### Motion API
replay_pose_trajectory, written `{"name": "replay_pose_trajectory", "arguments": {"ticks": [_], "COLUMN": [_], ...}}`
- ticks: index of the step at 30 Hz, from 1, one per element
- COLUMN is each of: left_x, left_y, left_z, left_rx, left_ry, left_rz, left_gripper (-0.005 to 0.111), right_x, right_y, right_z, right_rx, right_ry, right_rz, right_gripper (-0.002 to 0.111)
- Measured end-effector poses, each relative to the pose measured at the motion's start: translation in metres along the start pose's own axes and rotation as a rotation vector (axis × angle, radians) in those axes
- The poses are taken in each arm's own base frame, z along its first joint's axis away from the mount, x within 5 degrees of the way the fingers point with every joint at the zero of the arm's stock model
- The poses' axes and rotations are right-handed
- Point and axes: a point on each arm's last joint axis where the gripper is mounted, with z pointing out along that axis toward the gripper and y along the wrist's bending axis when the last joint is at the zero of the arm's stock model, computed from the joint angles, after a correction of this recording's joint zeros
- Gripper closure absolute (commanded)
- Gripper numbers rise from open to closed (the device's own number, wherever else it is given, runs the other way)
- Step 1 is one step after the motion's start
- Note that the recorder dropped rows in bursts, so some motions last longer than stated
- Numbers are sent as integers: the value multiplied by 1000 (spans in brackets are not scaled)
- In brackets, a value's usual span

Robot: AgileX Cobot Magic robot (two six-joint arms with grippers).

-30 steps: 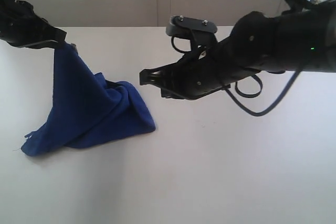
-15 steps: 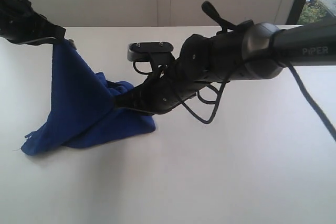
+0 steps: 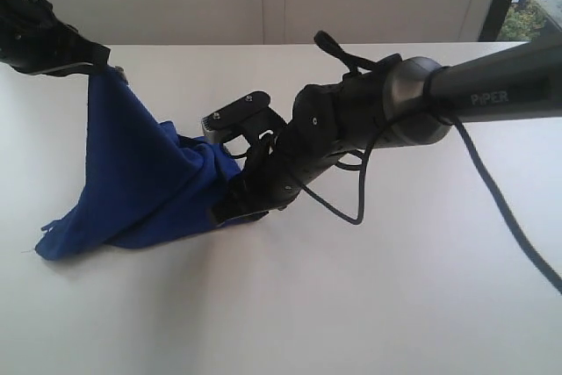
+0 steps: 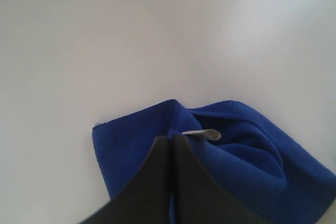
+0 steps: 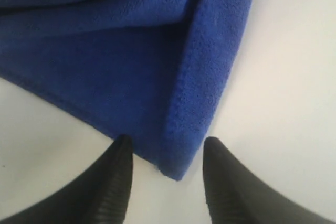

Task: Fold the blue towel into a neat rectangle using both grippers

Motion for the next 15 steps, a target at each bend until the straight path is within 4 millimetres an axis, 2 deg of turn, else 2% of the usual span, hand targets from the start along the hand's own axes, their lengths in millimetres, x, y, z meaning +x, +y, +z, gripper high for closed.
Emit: {"name": "replay_pose_trajectory", "arguments": {"ticks": [4, 6, 10, 15], "left_x": [0, 0, 1, 1], "left_y": [0, 0, -1, -1], "left_z": [0, 0, 0, 0], "left_rx": [3, 4, 9, 14], "left_ry": [3, 5, 9, 15], "left_rz": [0, 0, 0, 0], "left_gripper": [107, 107, 107, 107], "right_x": [2, 1, 0, 1], "right_y": [-2, -3, -3, -4], "right_z": [5, 6, 6, 6], "right_rx": [19, 26, 32, 35], "right_ry": [8, -7, -22, -10], "right_rz": [-44, -51, -54, -71], "right_gripper": [69, 78, 107, 108]}}
